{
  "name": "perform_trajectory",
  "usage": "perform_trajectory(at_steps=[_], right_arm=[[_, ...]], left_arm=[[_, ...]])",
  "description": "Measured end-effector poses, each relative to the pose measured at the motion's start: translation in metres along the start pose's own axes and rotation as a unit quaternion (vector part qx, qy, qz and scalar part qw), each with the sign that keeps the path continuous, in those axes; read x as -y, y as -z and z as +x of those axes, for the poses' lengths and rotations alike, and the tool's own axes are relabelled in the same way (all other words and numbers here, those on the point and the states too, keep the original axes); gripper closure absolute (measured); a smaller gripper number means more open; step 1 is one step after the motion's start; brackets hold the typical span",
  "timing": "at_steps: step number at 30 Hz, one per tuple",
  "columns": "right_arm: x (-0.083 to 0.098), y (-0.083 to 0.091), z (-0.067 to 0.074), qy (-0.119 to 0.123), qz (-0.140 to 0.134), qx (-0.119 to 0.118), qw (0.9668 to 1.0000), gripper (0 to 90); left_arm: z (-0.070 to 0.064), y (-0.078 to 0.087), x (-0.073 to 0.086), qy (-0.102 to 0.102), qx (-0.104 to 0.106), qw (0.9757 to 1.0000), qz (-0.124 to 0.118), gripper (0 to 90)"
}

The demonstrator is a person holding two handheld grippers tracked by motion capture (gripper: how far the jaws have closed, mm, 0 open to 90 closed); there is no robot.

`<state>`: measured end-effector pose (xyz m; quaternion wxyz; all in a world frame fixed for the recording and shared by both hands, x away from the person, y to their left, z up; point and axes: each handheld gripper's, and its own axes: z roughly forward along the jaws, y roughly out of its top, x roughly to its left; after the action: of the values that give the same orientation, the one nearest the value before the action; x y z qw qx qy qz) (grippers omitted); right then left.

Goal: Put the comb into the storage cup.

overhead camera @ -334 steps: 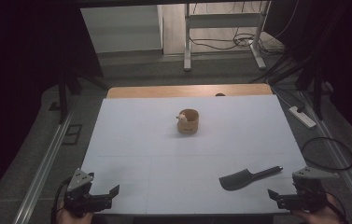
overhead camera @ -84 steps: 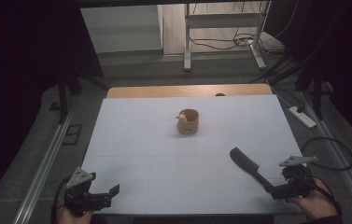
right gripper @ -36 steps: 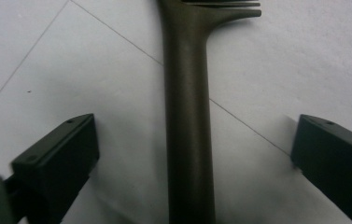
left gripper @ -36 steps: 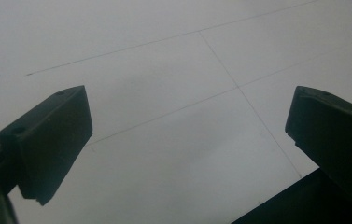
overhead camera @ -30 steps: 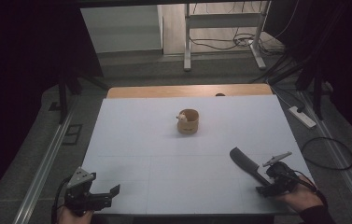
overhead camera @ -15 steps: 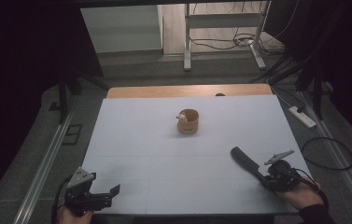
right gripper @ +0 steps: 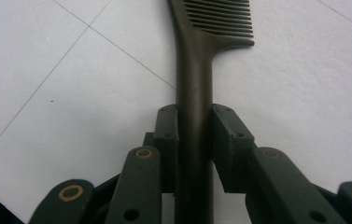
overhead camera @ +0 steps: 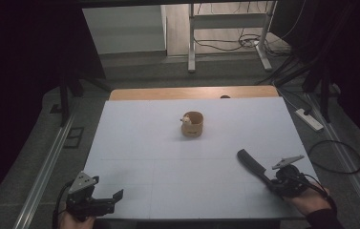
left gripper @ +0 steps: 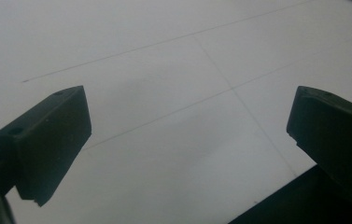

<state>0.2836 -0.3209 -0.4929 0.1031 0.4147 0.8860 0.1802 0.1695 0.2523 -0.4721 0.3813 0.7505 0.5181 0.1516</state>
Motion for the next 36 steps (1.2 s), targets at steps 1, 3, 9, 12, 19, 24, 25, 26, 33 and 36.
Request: perform_trajectory(at_steps=[1,3,9,12,19,24,25,26,33,36], right_arm=[[0.0,0.0,0.001,0.002,-0.003,0.002,1.0,72.5],[0.0,0.002,0.001,0.007,-0.009,0.01,0.9999,72.5],[0.0,0.008,0.003,0.012,-0.034,0.018,0.9992,72.5],[0.0,0.012,0.003,0.014,-0.048,0.02,0.9986,72.5],[0.0,0.019,0.006,0.023,-0.072,0.025,0.9968,72.5],[0.0,0.023,0.008,0.027,-0.087,0.024,0.9955,72.5],[0.0,0.024,0.008,0.028,-0.089,0.023,0.9954,72.5],[0.0,0.024,0.009,0.028,-0.091,0.024,0.9952,72.5],[0.0,0.029,0.014,0.046,-0.11,0.027,0.9926,72.5],[0.001,0.031,0.016,0.048,-0.118,0.03,0.9914,72.5]], left_arm=[[0.0,0.0,0.0,-0.001,0.001,1.0,0.0,0.5],[0.0,0.0,0.0,0.0,0.005,1.0,-0.001,0.2],[-0.002,0.0,-0.003,-0.004,0.019,0.9998,-0.007,0.1],[-0.002,-0.001,-0.005,-0.012,0.029,0.9994,-0.013,0.2],[-0.002,-0.005,-0.009,-0.021,0.049,0.9984,-0.015,0.4],[-0.003,-0.007,-0.013,-0.033,0.046,0.9982,-0.019,0.0],[-0.004,-0.007,-0.014,-0.036,0.043,0.9982,-0.019,0.0],[-0.004,-0.007,-0.015,-0.04,0.041,0.9982,-0.019,0.0],[-0.008,-0.013,-0.024,-0.031,0.059,0.9975,-0.022,0.0],[-0.01,-0.016,-0.027,-0.035,0.065,0.9971,-0.019,0.0]])
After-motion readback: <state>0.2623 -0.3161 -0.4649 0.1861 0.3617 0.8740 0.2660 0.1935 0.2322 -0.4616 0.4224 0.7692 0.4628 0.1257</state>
